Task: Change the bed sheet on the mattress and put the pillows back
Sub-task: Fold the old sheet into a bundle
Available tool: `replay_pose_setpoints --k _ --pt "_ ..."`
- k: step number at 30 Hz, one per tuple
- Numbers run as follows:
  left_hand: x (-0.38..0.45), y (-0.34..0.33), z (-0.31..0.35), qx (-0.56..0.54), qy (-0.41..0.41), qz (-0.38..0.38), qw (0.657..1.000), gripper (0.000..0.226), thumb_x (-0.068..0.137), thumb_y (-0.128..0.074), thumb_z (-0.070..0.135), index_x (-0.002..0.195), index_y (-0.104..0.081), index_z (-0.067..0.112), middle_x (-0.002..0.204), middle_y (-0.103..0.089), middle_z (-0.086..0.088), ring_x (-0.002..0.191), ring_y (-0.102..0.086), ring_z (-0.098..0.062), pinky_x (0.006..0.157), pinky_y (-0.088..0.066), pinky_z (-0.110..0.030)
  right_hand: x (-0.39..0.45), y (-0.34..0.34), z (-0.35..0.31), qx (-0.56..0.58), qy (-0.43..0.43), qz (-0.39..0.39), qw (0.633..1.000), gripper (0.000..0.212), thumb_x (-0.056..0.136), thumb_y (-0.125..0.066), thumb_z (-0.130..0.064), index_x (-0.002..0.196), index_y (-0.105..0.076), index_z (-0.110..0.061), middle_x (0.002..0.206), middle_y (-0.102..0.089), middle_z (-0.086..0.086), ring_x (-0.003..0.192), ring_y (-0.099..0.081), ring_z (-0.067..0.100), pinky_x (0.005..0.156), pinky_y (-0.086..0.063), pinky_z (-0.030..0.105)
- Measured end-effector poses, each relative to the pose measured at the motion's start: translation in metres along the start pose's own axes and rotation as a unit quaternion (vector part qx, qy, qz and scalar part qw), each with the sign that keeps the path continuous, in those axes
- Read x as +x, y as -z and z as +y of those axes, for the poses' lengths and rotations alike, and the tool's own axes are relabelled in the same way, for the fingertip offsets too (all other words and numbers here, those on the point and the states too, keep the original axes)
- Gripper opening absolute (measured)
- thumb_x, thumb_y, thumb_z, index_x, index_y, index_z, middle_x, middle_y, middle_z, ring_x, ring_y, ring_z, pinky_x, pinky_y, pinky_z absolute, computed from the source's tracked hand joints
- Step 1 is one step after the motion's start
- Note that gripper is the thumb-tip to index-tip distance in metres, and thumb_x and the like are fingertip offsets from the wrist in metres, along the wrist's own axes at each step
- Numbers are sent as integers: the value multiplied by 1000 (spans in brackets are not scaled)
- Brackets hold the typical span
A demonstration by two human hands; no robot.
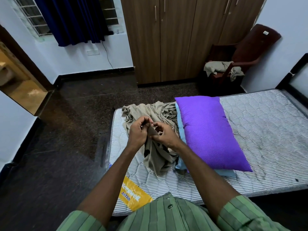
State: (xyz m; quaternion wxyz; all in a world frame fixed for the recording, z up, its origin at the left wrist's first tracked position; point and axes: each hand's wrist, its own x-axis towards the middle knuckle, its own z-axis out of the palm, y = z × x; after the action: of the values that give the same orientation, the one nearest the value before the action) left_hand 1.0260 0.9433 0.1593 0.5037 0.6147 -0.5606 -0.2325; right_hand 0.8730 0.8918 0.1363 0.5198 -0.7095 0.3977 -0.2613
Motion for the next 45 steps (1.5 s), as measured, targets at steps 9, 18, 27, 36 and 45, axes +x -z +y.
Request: replay_pose_setpoints --k 9,18,27,36,45 --pt "5 13 3 14 -14 -53 998 31 97 -49 -10 90 -65 16 85 -66 8 81 -60 -6 76 -50 -21 -2 -4 -6 77 -10 -17 997 39 74 -92 -12 105 -69 -16 92 -70 -9 81 -65 0 73 -52 18" --pt "17 32 11 -76 -1 -65 995 37 91 -36 -24 85 -53 8 74 -51 -12 73 -46 -19 74 -42 -30 -7 -8 4 -292 -110 -124 942 80 56 -94 -48 122 -60 -18 114 -69 6 100 -66 27 85 -57 40" --pt "14 63 1 -21 24 96 995 27 90 -36 -22 89 -55 -4 87 -55 -21 75 -48 -7 74 -43 -18 4 20 -24 -397 -110 127 902 33 80 -72 -21 108 -54 -17 101 -68 10 97 -66 35 75 -50 37" --pt "33 82 6 -12 11 161 987 25 90 -44 -15 91 -57 7 85 -56 5 77 -49 -2 75 -42 -17 -3 7 -30 28 -106 -171 979 41 81 -79 -59 85 -69 -20 72 -64 -8 66 -56 8 59 -43 26" --pt "43 76 19 -70 -22 -35 997 45 81 -33 -28 85 -57 10 75 -51 -5 73 -44 -20 72 -37 -38 5 -36 -18 -108 28 142 984 42 83 -75 -31 122 -60 -35 117 -61 -13 97 -65 10 79 -58 37"
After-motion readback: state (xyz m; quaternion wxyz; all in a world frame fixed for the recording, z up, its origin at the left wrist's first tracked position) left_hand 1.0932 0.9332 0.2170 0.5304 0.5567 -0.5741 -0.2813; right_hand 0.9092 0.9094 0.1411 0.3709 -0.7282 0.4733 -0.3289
